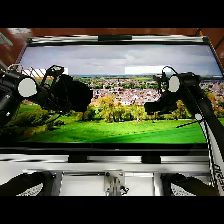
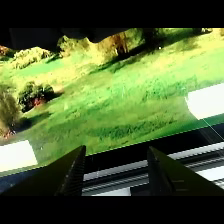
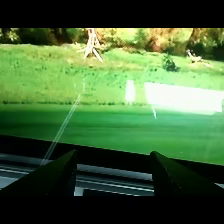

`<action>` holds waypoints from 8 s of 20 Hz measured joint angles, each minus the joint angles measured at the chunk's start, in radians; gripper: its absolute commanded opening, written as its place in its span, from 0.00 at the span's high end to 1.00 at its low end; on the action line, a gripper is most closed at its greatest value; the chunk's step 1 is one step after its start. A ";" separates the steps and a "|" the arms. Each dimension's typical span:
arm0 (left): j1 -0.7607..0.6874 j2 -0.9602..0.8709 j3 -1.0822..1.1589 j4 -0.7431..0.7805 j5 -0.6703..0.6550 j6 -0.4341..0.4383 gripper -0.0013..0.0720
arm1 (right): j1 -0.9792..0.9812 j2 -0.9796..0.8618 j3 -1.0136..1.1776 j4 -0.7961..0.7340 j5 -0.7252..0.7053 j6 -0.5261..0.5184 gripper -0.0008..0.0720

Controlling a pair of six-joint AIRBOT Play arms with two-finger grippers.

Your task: Fold the shirts.

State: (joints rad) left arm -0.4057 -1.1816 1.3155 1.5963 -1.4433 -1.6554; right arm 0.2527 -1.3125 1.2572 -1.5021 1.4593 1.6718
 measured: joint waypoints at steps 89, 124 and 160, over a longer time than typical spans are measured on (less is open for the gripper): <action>0.259 -0.641 0.179 -0.666 0.333 0.093 0.40 | -0.151 0.023 -0.110 0.221 -0.053 -0.098 0.12; 0.255 0.160 0.674 -0.486 0.238 0.243 0.94 | -0.155 0.517 0.340 0.220 -0.385 -0.268 0.89; 0.418 -0.391 0.242 -0.379 0.266 0.121 0.26 | -0.253 -0.299 0.383 0.283 -0.201 -0.146 0.14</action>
State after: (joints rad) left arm 0.0128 -1.5723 1.5578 1.2175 -1.1774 -1.5349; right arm 0.0002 -1.6119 1.6402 -1.2186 1.2587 1.5261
